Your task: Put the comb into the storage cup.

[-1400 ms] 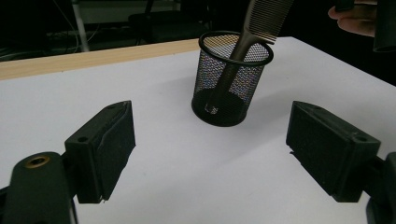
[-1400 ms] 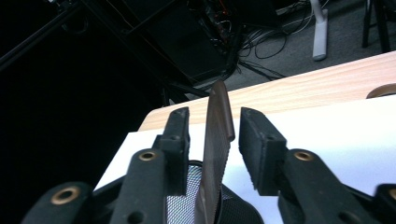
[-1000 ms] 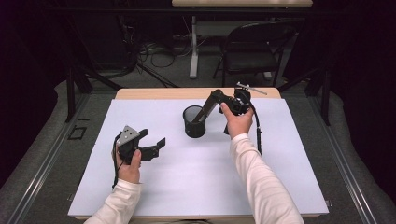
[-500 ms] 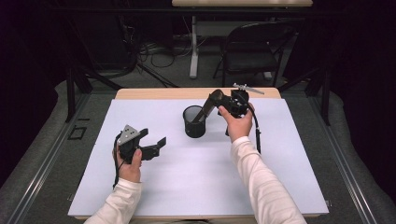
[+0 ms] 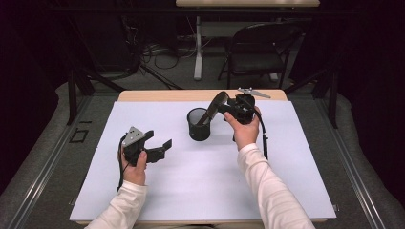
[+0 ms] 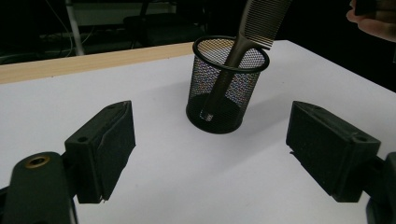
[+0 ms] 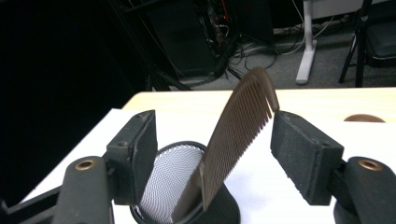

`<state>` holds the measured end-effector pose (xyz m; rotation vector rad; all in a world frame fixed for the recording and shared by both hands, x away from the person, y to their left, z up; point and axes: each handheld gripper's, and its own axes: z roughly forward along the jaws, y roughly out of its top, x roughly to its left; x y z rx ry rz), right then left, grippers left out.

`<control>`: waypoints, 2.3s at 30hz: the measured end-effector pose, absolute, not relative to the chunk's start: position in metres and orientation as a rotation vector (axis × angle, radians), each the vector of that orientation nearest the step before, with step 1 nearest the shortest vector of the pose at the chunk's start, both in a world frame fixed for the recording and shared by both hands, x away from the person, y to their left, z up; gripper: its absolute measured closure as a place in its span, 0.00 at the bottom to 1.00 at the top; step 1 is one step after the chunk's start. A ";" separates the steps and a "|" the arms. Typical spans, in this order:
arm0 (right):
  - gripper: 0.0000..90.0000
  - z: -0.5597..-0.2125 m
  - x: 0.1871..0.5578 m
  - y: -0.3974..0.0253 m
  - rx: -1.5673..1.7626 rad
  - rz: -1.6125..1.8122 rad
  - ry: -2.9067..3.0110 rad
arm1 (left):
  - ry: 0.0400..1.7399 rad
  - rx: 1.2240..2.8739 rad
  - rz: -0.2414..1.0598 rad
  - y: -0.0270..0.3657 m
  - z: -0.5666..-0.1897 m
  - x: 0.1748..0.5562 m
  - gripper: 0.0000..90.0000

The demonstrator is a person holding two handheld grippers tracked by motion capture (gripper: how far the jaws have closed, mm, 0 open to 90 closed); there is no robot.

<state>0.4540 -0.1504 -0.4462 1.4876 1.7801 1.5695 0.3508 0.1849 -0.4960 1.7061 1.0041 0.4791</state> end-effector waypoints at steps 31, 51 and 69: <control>0.16 -0.446 0.405 -0.149 1.221 1.313 1.811 | 1.005 1.705 0.478 0.187 -0.494 0.350 0.17; 0.13 -0.440 0.364 -0.154 1.113 1.414 1.904 | 1.003 1.703 0.472 0.193 -0.491 0.343 0.17; 0.07 -0.441 0.333 -0.154 0.995 1.431 1.985 | 1.002 1.700 0.479 0.198 -0.488 0.339 0.17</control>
